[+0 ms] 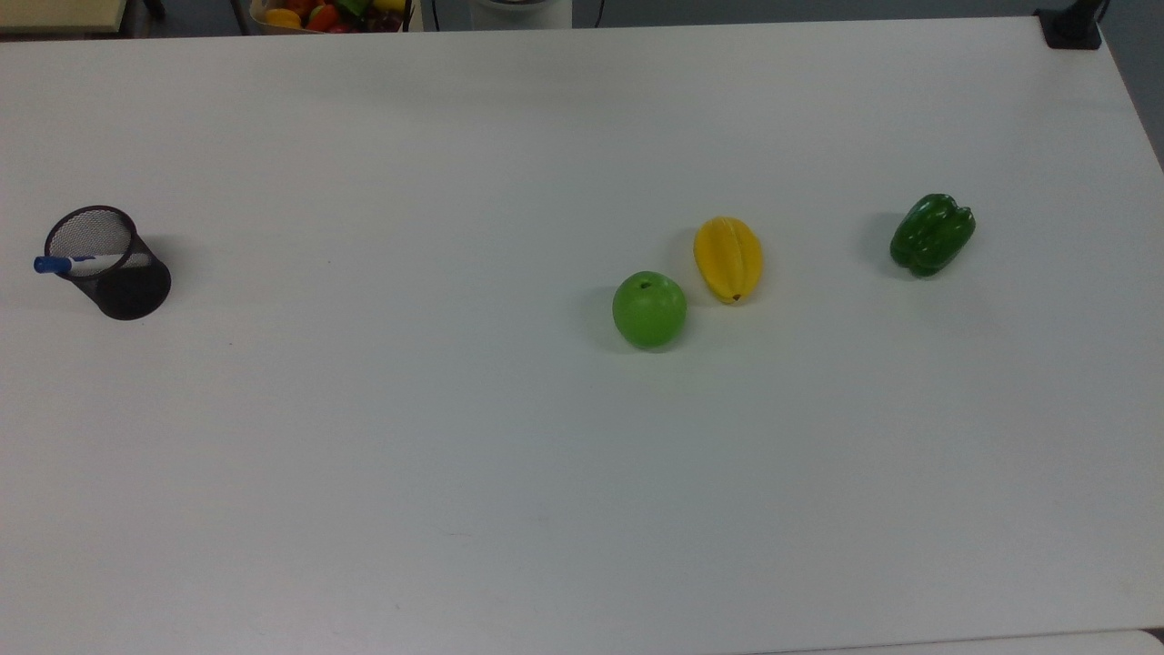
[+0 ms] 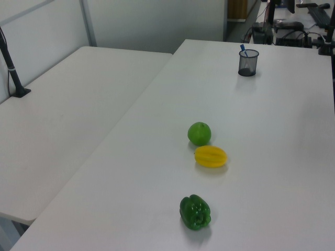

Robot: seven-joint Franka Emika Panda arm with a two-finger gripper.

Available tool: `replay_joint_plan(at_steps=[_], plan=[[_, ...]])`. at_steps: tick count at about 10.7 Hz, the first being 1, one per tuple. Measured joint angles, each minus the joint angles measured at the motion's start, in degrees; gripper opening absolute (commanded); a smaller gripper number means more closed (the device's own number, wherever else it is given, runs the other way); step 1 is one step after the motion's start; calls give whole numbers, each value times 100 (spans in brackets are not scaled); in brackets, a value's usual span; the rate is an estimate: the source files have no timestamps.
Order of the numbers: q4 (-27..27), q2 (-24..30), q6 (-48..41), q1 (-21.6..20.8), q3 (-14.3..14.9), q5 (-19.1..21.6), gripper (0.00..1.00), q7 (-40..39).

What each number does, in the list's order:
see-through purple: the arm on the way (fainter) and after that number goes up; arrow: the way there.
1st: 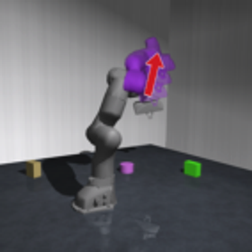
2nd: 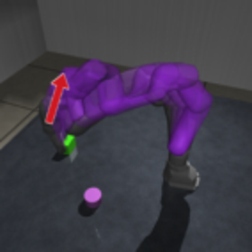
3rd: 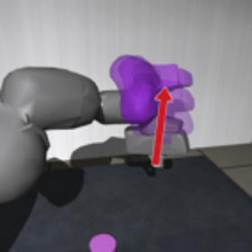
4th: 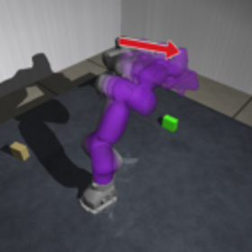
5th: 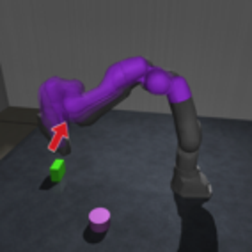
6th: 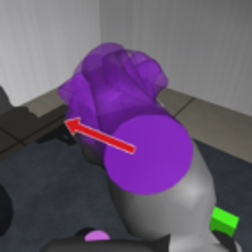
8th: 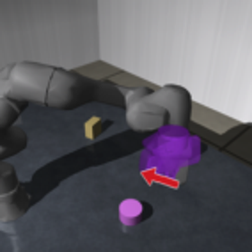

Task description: Place marker

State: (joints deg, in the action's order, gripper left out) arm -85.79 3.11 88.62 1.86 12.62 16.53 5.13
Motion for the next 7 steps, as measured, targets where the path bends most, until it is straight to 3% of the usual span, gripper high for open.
replay_joint_plan(at_steps=[2,4,7], plan=[[-22,139,-25,-35,-829,-547,100,639],[-204,134,-25,-77,-1443,-979,100,782],[-804,96,592,-194,-1579,-1203,100,510]])
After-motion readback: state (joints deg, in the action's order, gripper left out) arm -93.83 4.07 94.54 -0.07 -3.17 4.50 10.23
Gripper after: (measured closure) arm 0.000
